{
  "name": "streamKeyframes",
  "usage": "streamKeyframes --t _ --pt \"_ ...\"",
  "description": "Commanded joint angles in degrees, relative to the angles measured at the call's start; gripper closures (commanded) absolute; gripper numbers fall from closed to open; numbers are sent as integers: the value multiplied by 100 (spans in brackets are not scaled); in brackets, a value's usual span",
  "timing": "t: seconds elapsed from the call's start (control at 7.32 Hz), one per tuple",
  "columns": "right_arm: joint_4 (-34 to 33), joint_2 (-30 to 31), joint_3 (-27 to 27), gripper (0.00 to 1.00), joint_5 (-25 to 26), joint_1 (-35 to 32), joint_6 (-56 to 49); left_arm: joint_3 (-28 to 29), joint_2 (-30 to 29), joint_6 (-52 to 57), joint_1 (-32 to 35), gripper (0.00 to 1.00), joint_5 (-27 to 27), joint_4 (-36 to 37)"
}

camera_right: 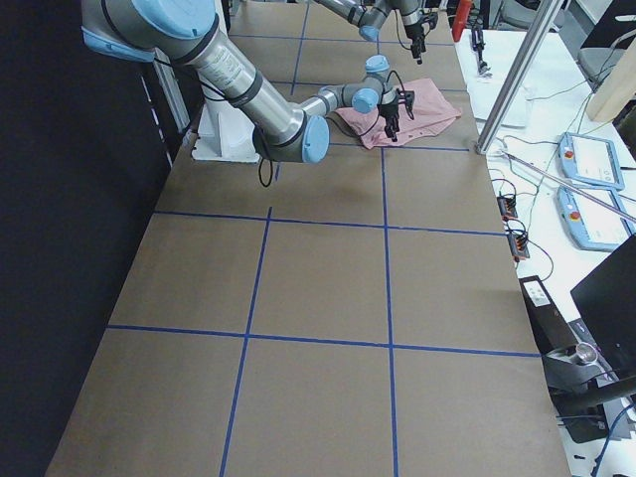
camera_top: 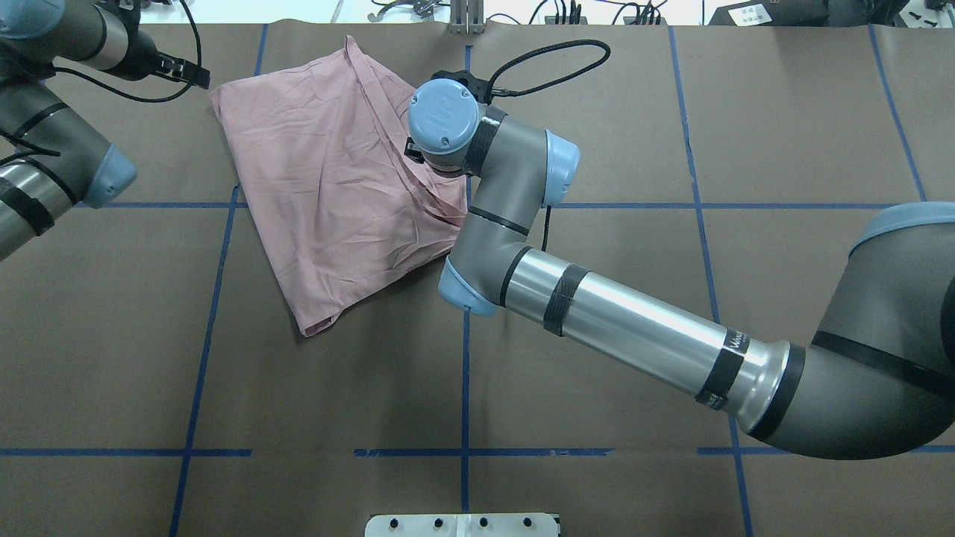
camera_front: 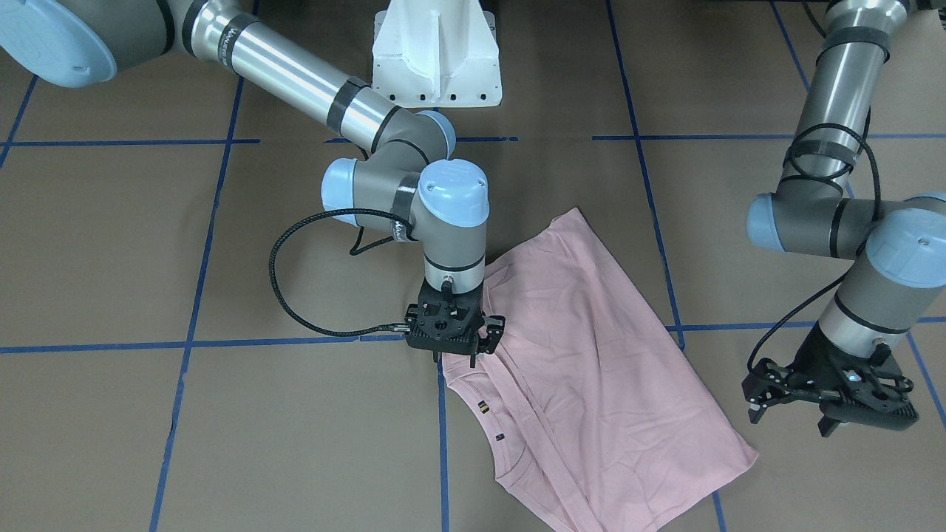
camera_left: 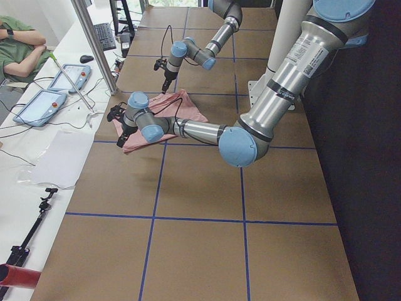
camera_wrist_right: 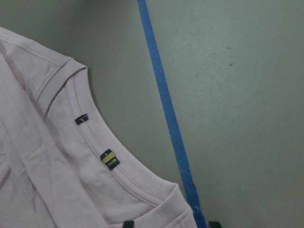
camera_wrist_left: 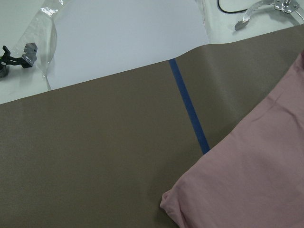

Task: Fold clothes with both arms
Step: 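Reach the right gripper over the folded shirt to its collar edge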

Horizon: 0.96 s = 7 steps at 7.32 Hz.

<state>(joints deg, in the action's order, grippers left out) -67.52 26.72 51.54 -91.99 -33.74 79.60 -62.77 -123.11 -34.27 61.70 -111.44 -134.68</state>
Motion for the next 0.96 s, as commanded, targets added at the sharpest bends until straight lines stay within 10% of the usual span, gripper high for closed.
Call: streamKeyframes --t 0.0,0.55,0.82 --pt "20 -44 -214 41 173 78 -23 2 6 0 0 0 0 3" --pt "11 -44 -249 59 182 131 -102 -7 6 -9 0 0 0 -6" --pt "2 -44 -258 100 173 140 -102 -7 32 -62 0 0 0 -41"
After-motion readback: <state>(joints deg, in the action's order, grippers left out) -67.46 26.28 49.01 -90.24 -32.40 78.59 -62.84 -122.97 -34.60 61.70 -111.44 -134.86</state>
